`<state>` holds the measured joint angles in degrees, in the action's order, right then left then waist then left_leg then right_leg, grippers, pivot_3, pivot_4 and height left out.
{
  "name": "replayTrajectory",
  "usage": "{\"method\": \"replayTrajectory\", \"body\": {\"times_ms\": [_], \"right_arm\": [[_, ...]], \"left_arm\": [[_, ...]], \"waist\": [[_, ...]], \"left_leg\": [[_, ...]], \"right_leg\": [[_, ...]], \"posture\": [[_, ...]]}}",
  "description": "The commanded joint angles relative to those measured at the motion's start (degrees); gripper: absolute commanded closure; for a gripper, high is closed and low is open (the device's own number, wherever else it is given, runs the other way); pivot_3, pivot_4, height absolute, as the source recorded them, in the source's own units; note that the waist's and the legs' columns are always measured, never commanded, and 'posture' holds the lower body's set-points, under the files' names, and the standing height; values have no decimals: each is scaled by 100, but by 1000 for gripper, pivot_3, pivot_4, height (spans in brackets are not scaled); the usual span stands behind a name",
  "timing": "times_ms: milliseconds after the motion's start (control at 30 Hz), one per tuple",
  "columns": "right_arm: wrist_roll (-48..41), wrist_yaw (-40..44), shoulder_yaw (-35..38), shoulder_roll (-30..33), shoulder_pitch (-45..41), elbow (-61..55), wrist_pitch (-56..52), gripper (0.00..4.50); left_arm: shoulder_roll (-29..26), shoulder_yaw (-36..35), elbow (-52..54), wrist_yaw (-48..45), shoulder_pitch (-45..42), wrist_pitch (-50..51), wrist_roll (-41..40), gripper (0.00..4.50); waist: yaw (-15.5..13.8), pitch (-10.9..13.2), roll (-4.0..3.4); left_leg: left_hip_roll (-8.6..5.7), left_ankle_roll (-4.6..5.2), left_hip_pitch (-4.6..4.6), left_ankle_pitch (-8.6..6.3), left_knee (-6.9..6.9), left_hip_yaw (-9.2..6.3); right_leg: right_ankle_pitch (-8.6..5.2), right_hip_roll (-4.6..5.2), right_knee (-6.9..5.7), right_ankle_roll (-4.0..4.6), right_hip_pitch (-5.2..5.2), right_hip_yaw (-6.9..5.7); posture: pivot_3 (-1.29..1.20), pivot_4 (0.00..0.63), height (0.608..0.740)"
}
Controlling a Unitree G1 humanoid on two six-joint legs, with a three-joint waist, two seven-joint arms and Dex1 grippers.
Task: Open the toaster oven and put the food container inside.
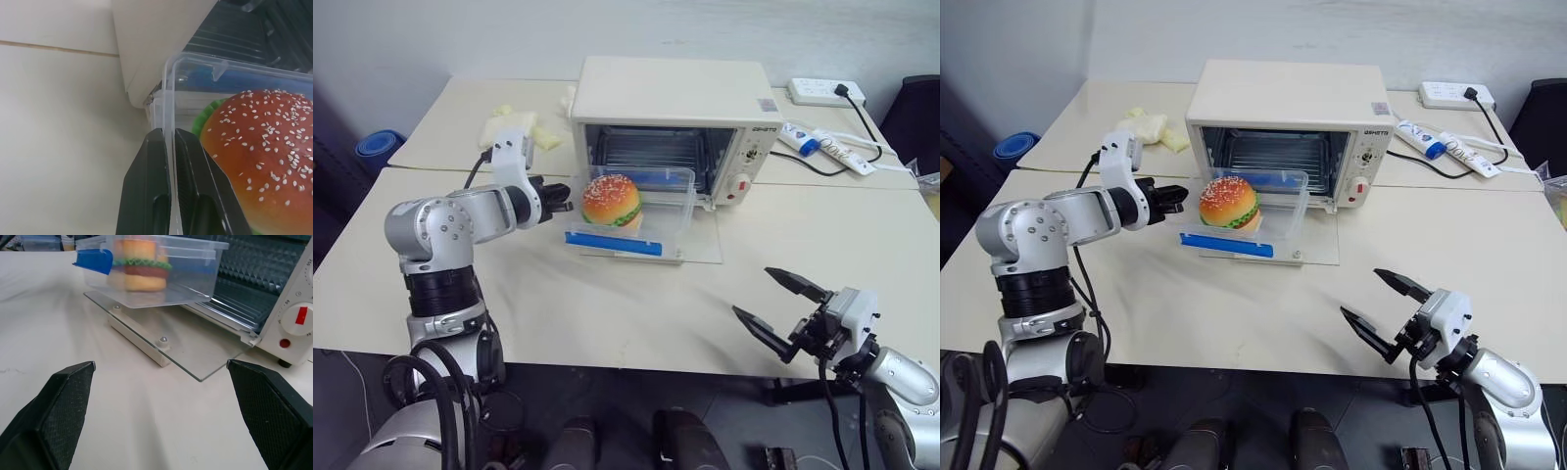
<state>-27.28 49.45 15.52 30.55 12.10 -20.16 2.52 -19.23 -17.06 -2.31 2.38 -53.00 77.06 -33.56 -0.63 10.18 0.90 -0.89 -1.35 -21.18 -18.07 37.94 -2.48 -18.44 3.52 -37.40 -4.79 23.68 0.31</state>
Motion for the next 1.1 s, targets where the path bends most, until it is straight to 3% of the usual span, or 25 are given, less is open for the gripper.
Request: {"method": "replayTrajectory", "body": {"times_ms": [33,333,433,500,567,733,867,933,1100], "right_arm": [[-28,-118,-4,-45,-26,-239,64,0],[-182,-259,-143,66,-271,-395,-211,0],[-395,-208,-206,336,-398,-634,-767,0],[-426,-383,-335,592,-484,-702,-1507,382],[-468,-413,-501,788,-594,-732,-2000,877],[-309,-379,-1153,846,-1212,-757,-2500,2600],[38,-618,-1807,453,-1967,-540,-2568,4018],[391,-807,-1994,232,-2321,-301,-2382,4491],[923,-1157,-2217,-238,-2988,396,-2217,4491]], "left_arm": [[102,125,45,-22,-251,-409,230,4194],[204,-210,367,-285,-29,-668,108,1629],[-619,-55,731,-1424,551,-637,-190,1629],[-1333,71,893,-2447,1157,-1044,-289,1611],[-1949,166,806,-3404,1699,-1698,-217,2004],[-2663,502,415,-4738,2327,-3071,190,3365],[-2321,635,844,-5283,2864,-3621,-45,4500],[-2140,822,917,-5373,3017,-3864,49,4500],[-1400,1119,481,-5012,2936,-4267,339,4500]], "waist": [[-17,0,0],[-6,0,0],[73,1,-4],[136,2,-9],[141,2,-9],[40,4,-9],[-3,4,-12],[-2,4,-11],[-17,4,-11]], "left_leg": [[0,0,0,0,1,0],[1,-1,0,0,0,2],[3,-3,3,1,-3,2],[8,-7,11,1,-9,9],[15,-13,14,3,-13,5],[12,-4,6,1,-4,-9],[8,12,1,-7,-8,-11],[10,14,-6,-9,-8,-12],[7,17,-11,-11,-5,-11]], "right_leg": [[0,0,0,0,-1,0],[0,-2,0,0,1,1],[0,-3,-2,0,2,1],[-1,-8,-2,1,1,7],[-6,-11,0,11,1,4],[-10,-4,13,18,-6,-3],[-9,4,27,16,-9,-2],[-8,4,34,15,-7,-3],[-5,2,33,10,-3,-5]], "posture": [[0,150,740],[0,150,740],[0,150,740],[0,150,740],[0,150,740],[0,150,740],[0,150,740],[0,150,740],[0,150,740]]}}
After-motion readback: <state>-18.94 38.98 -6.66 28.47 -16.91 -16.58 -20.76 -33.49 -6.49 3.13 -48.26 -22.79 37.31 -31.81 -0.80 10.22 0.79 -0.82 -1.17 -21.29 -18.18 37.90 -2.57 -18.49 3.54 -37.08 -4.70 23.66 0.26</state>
